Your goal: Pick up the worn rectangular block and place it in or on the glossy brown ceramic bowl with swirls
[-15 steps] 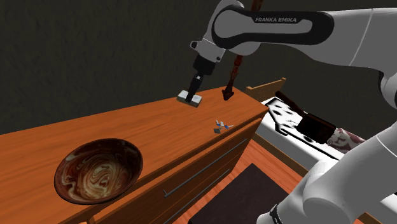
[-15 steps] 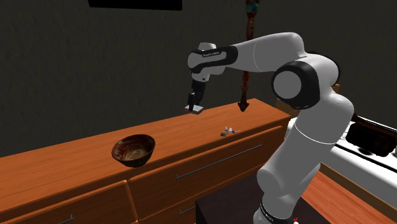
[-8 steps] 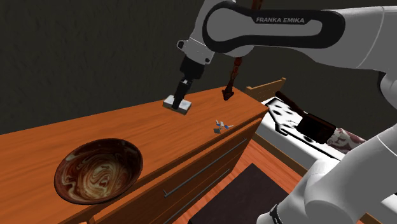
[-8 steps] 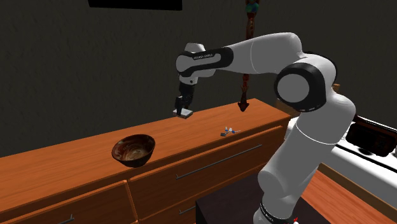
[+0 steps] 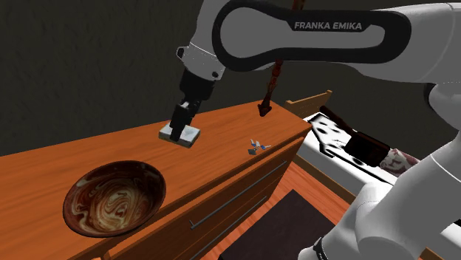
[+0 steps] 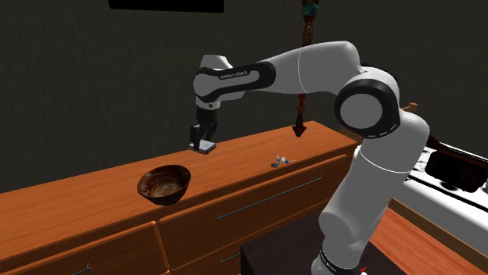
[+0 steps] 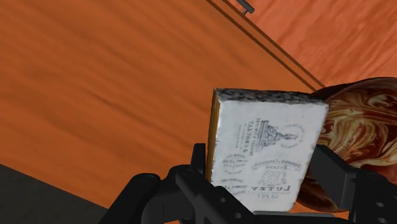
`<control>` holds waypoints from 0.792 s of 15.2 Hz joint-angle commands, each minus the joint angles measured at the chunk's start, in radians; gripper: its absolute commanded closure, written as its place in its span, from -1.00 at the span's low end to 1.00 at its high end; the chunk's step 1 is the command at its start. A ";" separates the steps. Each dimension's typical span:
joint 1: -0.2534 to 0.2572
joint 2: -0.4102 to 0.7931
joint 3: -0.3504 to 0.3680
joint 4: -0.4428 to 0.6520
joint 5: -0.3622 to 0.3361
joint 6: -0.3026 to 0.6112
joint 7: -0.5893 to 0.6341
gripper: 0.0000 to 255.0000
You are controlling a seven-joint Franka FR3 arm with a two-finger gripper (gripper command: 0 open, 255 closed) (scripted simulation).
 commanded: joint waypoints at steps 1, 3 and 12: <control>0.019 0.019 0.027 0.019 -0.010 0.009 0.051 1.00; 0.040 0.046 0.056 0.047 -0.025 0.015 0.105 1.00; 0.158 0.229 0.166 0.244 -0.150 0.019 0.369 1.00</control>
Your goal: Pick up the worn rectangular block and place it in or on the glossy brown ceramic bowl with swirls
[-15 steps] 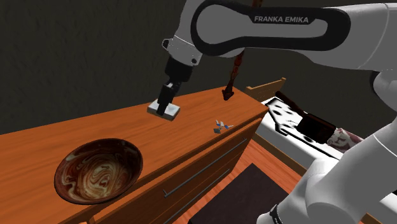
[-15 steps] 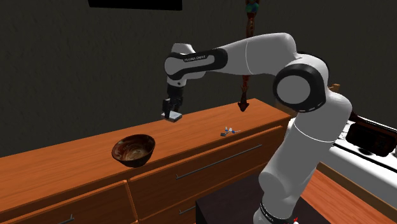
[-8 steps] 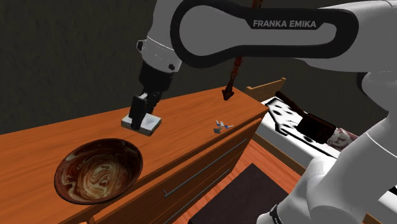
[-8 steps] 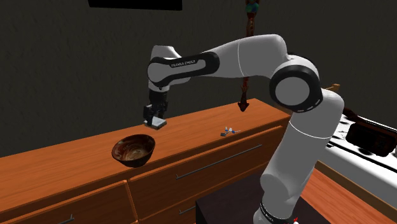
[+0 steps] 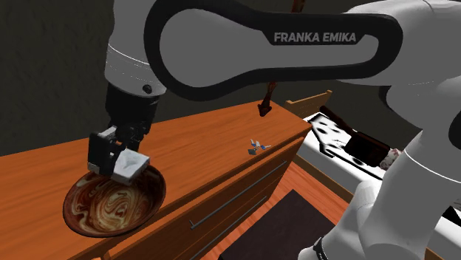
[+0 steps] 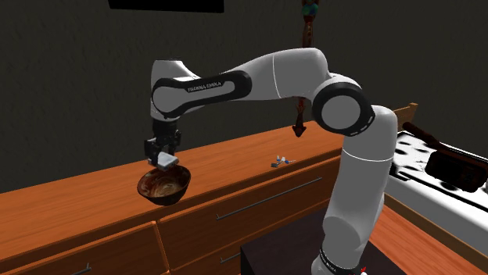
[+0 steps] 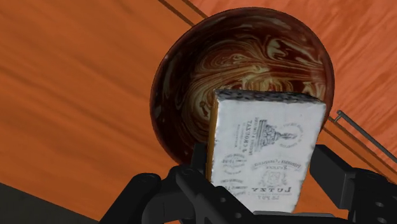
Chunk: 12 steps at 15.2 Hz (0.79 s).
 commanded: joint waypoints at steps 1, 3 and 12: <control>0.018 0.019 0.011 0.011 -0.016 0.010 0.034 1.00; 0.018 0.021 0.011 -0.014 -0.016 0.036 0.033 1.00; 0.020 0.043 0.010 -0.110 -0.023 0.152 0.028 1.00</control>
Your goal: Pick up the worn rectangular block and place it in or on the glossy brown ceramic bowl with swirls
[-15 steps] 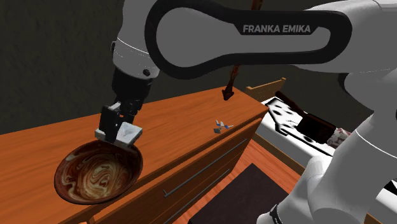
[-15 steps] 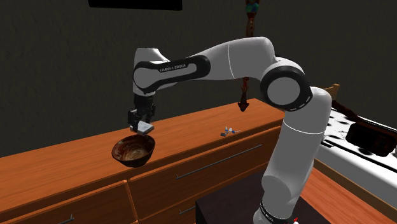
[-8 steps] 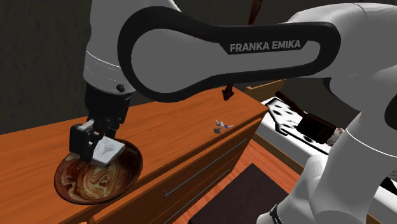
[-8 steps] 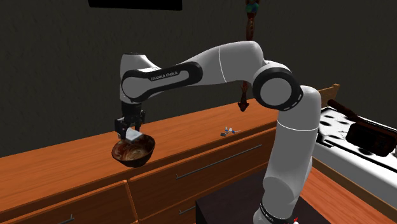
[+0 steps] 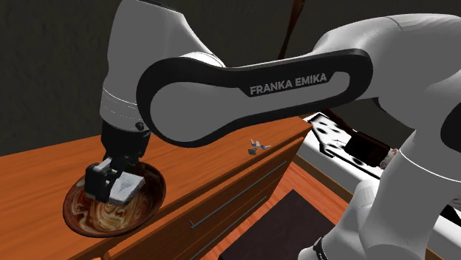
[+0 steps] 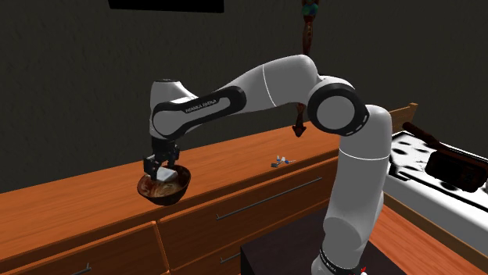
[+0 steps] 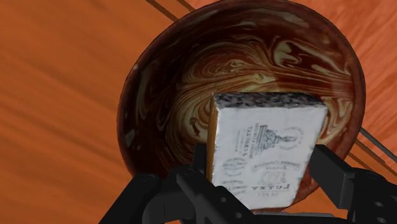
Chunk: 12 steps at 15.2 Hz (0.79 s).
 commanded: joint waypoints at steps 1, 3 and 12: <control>0.001 0.007 0.000 -0.022 -0.003 0.028 0.000 1.00; 0.001 0.007 0.000 -0.022 -0.003 0.028 0.000 1.00; 0.001 0.007 0.000 -0.022 -0.003 0.028 0.000 -1.00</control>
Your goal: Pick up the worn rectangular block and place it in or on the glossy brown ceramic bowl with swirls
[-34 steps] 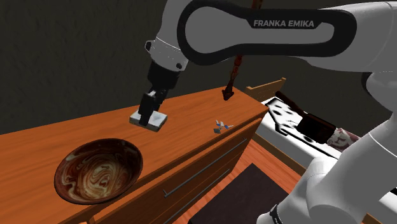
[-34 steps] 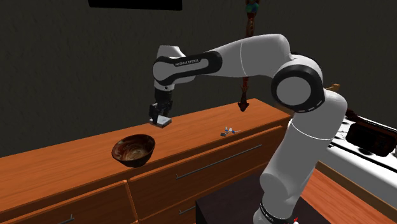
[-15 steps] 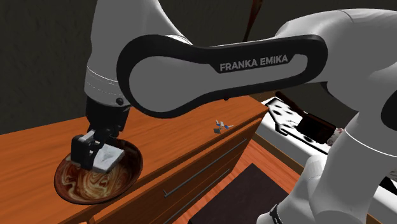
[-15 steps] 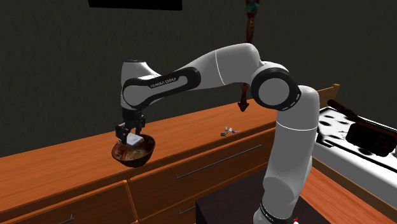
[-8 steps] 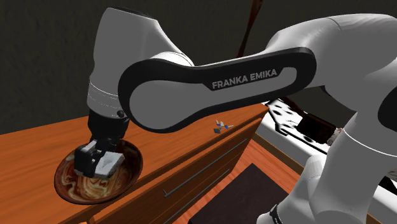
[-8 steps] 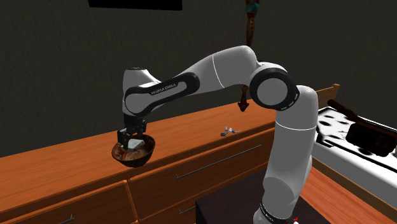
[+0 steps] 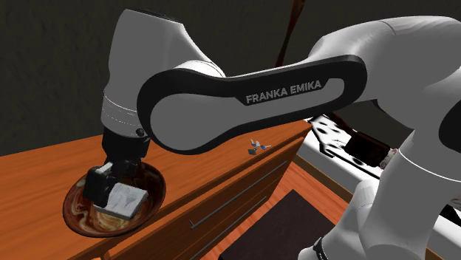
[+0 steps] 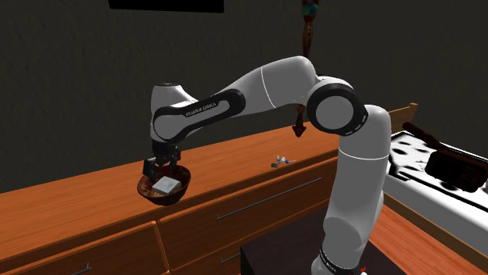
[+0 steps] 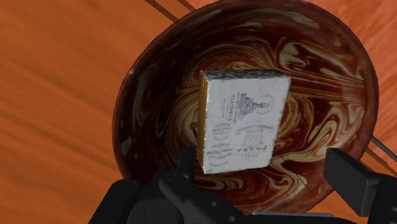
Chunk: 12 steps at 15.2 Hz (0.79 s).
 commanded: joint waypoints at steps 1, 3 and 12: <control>0.000 0.000 0.000 0.000 0.000 0.000 0.000 -1.00; 0.000 0.000 0.000 0.000 0.000 0.000 0.000 -1.00; -0.015 -0.056 -0.003 0.061 0.028 -0.113 -0.018 -1.00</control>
